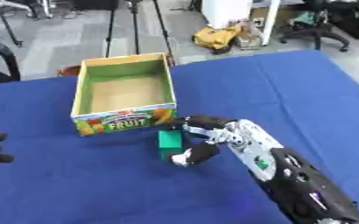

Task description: Pick up objects on the table and place them in the box.

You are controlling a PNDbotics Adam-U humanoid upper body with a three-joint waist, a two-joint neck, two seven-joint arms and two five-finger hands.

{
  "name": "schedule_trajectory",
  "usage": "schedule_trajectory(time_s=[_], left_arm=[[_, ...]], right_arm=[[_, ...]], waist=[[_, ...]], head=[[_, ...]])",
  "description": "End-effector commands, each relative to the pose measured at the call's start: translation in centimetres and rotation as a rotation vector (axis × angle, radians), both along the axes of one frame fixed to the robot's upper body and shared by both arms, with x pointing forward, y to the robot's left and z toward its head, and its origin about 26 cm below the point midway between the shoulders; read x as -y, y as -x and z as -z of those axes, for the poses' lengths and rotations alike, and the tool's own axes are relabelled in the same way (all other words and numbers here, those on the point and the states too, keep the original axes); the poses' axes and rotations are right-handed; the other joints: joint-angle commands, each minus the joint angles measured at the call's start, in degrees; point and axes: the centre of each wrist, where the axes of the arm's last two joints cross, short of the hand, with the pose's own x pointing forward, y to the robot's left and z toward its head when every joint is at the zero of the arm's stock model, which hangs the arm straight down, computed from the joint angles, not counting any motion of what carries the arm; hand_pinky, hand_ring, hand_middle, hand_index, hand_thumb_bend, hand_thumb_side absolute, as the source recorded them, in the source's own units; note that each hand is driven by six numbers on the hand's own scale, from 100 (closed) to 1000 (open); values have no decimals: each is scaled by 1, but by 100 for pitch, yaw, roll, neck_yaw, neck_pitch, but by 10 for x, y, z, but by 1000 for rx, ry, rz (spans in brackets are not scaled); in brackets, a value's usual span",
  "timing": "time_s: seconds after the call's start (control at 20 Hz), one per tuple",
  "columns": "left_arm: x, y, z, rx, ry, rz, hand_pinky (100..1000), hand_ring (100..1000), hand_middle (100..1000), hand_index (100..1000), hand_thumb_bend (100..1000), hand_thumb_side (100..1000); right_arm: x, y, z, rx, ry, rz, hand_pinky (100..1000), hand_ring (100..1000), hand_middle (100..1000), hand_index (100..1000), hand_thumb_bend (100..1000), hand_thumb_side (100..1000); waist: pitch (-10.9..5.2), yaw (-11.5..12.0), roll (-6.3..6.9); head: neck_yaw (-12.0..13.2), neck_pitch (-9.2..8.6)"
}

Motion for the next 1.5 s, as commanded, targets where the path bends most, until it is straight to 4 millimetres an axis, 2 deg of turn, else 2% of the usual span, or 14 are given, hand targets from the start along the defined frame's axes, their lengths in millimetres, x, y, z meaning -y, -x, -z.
schedule_trajectory(time_s=[0.05,0.25,0.55,0.65,0.7,0.8,0.9,1.0,1.05,1.15,1.3,1.5], left_arm=[[0,1,-5,20,-5,5,662,852,569,761,662,856],[0,1,-5,19,-5,6,662,852,569,762,663,856],[0,1,-4,19,-5,6,662,853,569,762,663,856],[0,1,-5,19,-5,6,662,853,569,762,663,856],[0,1,-5,19,-5,5,662,853,569,762,663,856],[0,1,-5,19,-5,6,662,853,569,762,664,857],[0,0,-5,19,-5,6,662,853,569,762,664,856],[0,0,-5,19,-5,6,662,853,569,762,664,856],[0,0,-5,18,-5,6,663,853,569,762,664,857],[0,0,-5,18,-5,6,663,853,569,762,664,857],[0,0,-5,19,-5,5,663,853,569,762,664,856],[0,0,-5,22,-6,4,663,852,569,762,664,854]], right_arm=[[-1,-2,-9,30,9,-4,847,901,857,1000,244,668],[-2,-2,-8,32,10,-3,840,880,840,1000,221,635],[-2,-2,-7,41,10,6,802,773,781,1000,150,538],[-2,-2,-7,55,4,12,780,706,693,989,100,448],[-2,-2,-8,65,0,18,761,651,621,980,100,360],[-2,-2,-9,90,-9,32,725,579,532,969,100,258],[-2,-2,-10,111,-18,46,665,499,425,957,100,167],[-2,-2,-9,127,-27,57,618,449,333,946,100,113],[-2,-2,-9,135,-35,63,597,428,280,939,100,100],[-2,-2,-9,147,-47,71,589,423,228,935,100,100],[-3,0,-14,169,-63,64,586,420,210,935,100,100],[-9,9,-36,216,-81,13,589,418,202,937,100,100]], waist=[[-110,8,-5],[-105,13,-6],[-101,23,-10],[-101,23,-11],[-101,23,-12],[-101,23,-13],[-101,24,-14],[-101,23,-14],[-101,23,-14],[-100,22,-15],[-99,17,-18],[-102,8,-26]], head=[[-24,30],[-34,35],[-40,41],[-41,39],[-42,40],[-46,40],[-46,39],[-48,38],[-48,38],[-50,40],[-43,36],[-44,32]])
